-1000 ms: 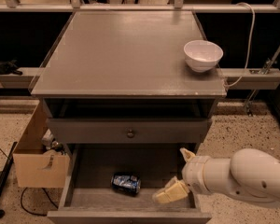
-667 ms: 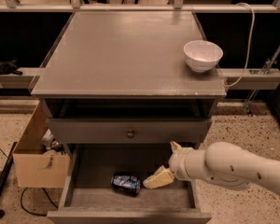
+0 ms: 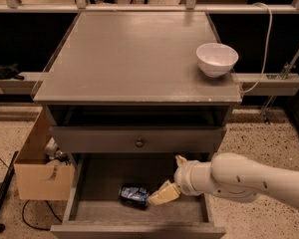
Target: Pick pepsi can from middle drawer and place on counter
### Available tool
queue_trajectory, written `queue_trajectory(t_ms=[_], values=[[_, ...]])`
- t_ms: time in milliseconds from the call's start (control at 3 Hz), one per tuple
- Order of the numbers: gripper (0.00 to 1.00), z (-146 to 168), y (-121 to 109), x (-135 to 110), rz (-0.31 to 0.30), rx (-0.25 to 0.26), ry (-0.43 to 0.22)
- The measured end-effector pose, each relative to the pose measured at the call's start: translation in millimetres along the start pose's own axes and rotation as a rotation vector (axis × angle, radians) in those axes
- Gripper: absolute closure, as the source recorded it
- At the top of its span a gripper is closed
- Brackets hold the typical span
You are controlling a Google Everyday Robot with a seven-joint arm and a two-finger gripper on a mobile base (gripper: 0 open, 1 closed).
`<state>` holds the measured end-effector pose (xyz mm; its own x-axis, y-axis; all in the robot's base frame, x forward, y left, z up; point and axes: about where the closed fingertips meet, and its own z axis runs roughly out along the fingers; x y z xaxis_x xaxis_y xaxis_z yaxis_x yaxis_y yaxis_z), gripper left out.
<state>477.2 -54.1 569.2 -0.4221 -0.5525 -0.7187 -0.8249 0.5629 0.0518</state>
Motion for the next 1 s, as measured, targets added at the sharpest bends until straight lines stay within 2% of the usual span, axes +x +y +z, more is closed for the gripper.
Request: queue_trajectory(t_ms=[333, 667, 1000], values=[[0.00, 31, 21, 27, 0.026, -0.049, 0.040], [0.00, 57, 39, 53, 0.022, -0.068, 0.075], [0.00, 83, 44, 72, 0.030, -0.074, 0.087]])
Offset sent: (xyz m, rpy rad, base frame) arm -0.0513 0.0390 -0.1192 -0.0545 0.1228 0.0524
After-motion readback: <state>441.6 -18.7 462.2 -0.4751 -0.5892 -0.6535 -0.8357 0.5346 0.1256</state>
